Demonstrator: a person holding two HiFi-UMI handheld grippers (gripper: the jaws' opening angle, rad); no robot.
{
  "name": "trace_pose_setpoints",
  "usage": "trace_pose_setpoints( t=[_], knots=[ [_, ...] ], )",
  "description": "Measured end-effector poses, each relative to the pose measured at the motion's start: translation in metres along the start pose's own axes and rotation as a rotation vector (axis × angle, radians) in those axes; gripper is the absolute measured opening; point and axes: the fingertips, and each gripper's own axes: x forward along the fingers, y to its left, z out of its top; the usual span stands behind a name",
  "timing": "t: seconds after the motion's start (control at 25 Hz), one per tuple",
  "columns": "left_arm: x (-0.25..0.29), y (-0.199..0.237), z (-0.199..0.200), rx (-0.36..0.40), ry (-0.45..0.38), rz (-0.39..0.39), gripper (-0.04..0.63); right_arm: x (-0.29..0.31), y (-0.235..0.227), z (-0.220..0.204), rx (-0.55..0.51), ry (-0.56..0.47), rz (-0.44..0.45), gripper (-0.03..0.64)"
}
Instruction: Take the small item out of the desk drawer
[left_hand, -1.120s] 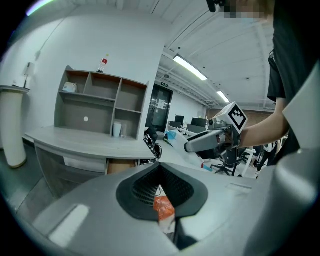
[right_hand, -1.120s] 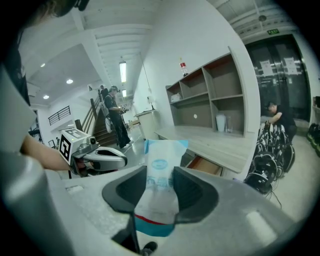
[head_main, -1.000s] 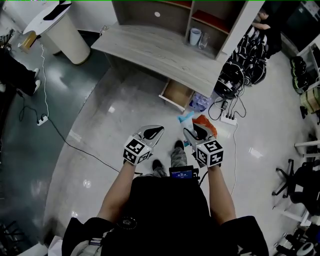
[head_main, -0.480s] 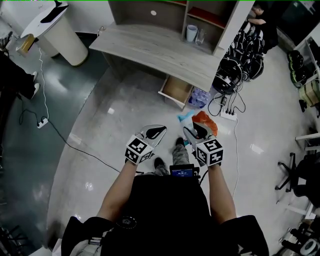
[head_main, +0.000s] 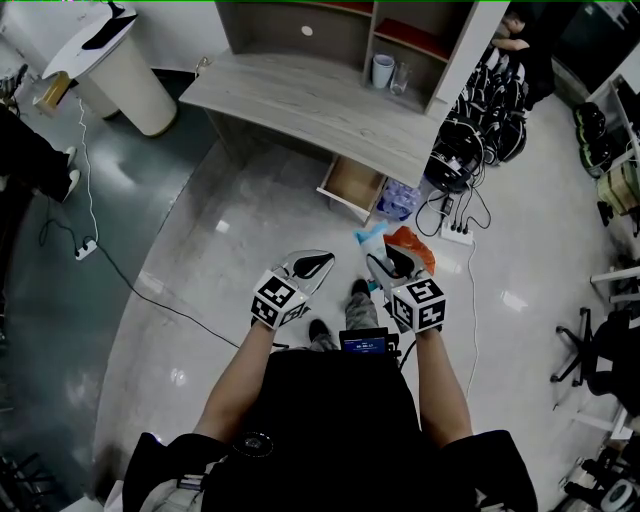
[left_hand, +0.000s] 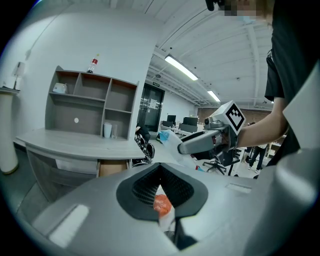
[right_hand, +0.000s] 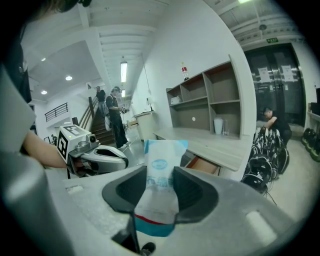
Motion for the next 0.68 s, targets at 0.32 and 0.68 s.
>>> trace_pose_setpoints(
  t=[0.32,0.68],
  knots=[
    [0.0029,0.0018,0.0035,0.003,0.000,0.011,0.002,0.0011,-0.0029,0.0042,-0.008,-0.006,0.007,0.167],
    [0.0104,0.0059,0.0043,-0.001,0.005,0.013,0.002,0.0047,-0.0102,0.0055,-0.009,-0.003,0.010,0.167]
  ],
)
